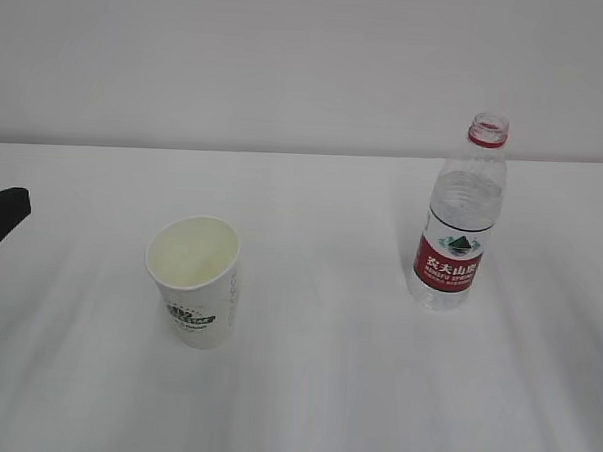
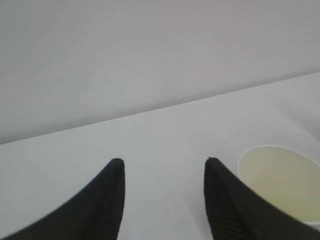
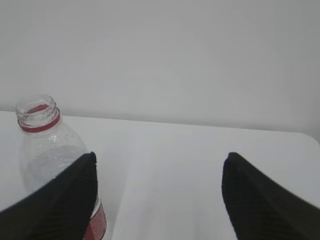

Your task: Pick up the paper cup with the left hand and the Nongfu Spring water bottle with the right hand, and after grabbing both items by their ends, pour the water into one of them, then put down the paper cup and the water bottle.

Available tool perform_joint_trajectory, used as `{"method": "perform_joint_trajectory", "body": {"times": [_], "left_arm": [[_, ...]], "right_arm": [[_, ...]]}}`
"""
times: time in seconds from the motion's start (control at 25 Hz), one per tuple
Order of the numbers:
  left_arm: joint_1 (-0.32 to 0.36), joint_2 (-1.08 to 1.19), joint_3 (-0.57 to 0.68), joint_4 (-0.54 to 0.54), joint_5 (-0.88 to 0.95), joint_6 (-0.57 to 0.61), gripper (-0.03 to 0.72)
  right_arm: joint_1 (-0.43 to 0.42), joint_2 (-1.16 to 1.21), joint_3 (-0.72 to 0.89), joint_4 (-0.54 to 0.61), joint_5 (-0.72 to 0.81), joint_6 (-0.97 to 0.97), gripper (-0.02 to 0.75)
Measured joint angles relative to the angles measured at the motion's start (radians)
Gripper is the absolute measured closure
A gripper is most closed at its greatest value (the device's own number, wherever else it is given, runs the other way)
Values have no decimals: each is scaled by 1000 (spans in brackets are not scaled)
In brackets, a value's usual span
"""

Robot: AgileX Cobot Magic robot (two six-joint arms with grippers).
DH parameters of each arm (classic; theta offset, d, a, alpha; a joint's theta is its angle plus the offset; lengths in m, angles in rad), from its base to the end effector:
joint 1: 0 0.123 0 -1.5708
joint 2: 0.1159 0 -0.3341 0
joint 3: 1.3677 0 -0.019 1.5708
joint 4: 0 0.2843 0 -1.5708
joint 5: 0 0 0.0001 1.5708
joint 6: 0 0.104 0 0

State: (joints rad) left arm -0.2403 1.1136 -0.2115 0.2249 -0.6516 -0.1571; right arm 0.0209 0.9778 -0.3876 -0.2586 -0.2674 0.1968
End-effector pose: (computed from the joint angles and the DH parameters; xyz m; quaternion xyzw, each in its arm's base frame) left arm 0.1894 -0.0609 0.2259 0.1435 0.7523 -0.1212 0.6315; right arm 0.2053 0.0113 0.2742 -0.0499 0.7862 0.0168 0.6158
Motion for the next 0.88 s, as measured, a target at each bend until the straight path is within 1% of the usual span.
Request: {"method": "perform_joint_trajectory", "body": {"times": [0.2,0.36,0.48,0.6,0.72,0.88], "left_arm": [[0,5,0,-3,-4,-1,302],[0,45,0,-6,-6,-1,244],[0,88,0,-6,-13,-1,190],[0,134,0,-6,-44,-1,159],[0,182,0,-6,-109,-1,150],[0,244,0,8,-208,-1,143]], "right_arm": [[0,47,0,-2,-7,17,150],[-2,77,0,-44,-66,19,150],[-2,102,0,-104,-103,20,150],[-2,122,2,-140,-118,20,150],[-2,139,34,-148,-183,20,150],[-2,172,126,-146,-346,20,150]]}}
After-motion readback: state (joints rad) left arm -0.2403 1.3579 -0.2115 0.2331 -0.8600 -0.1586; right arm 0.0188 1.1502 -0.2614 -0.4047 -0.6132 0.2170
